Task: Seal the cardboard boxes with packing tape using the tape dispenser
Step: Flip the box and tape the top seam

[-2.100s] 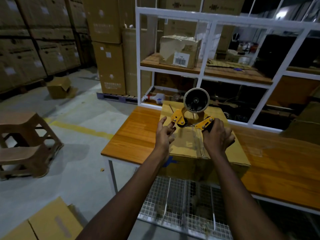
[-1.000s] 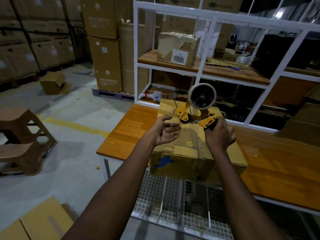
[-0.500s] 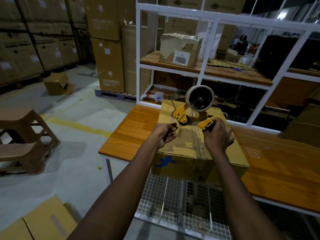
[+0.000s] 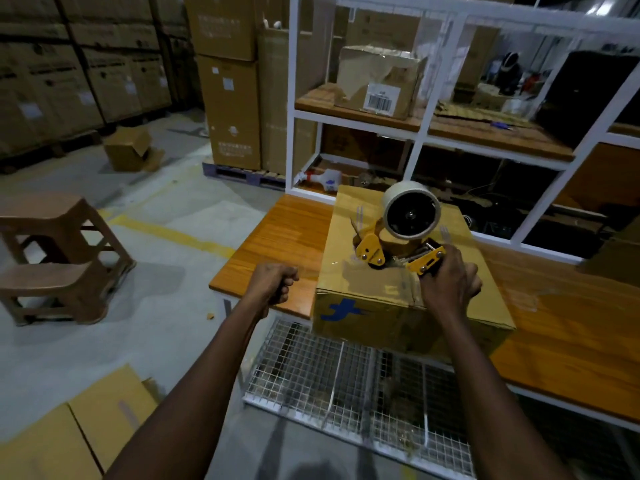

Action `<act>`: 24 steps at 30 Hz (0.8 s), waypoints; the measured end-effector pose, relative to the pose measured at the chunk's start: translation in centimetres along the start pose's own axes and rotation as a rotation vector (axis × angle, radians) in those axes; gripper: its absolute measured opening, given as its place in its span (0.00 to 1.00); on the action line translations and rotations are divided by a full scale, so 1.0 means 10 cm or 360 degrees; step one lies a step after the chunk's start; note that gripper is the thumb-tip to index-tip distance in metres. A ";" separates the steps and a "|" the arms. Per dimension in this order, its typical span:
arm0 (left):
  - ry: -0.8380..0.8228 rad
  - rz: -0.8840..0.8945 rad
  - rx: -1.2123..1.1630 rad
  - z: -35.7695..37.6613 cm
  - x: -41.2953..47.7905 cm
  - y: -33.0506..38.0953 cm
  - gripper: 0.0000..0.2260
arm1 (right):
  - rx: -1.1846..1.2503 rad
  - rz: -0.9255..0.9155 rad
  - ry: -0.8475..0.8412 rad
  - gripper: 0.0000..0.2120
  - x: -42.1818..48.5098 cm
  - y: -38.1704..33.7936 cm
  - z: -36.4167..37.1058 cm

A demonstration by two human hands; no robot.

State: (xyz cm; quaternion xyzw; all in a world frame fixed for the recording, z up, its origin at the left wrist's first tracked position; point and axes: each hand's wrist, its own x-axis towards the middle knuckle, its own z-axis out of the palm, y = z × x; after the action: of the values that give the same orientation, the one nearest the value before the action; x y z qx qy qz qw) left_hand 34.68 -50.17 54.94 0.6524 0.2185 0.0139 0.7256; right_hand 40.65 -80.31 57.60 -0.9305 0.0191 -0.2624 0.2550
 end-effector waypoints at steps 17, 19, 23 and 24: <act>-0.0089 0.0079 -0.0097 0.10 0.15 -0.51 0.15 | -0.0028 -0.0021 0.0017 0.19 -0.24 0.15 -0.05; -0.0104 0.0051 -0.0079 0.14 0.17 -0.58 0.15 | -0.0075 -0.0027 0.0003 0.20 -0.25 0.18 -0.04; -0.0104 0.0066 0.0054 0.23 0.21 -0.70 0.15 | -0.0175 -0.0082 -0.0051 0.21 -0.27 0.27 -0.01; -0.0101 0.0082 0.0088 0.25 0.22 -0.72 0.16 | -0.0184 -0.0111 -0.0060 0.21 -0.27 0.29 -0.01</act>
State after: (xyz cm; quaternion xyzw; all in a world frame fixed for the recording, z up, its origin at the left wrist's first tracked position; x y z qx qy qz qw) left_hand 35.56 -52.94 47.54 0.6776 0.1788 0.0059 0.7133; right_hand 38.56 -82.41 54.91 -0.9486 -0.0029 -0.2519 0.1917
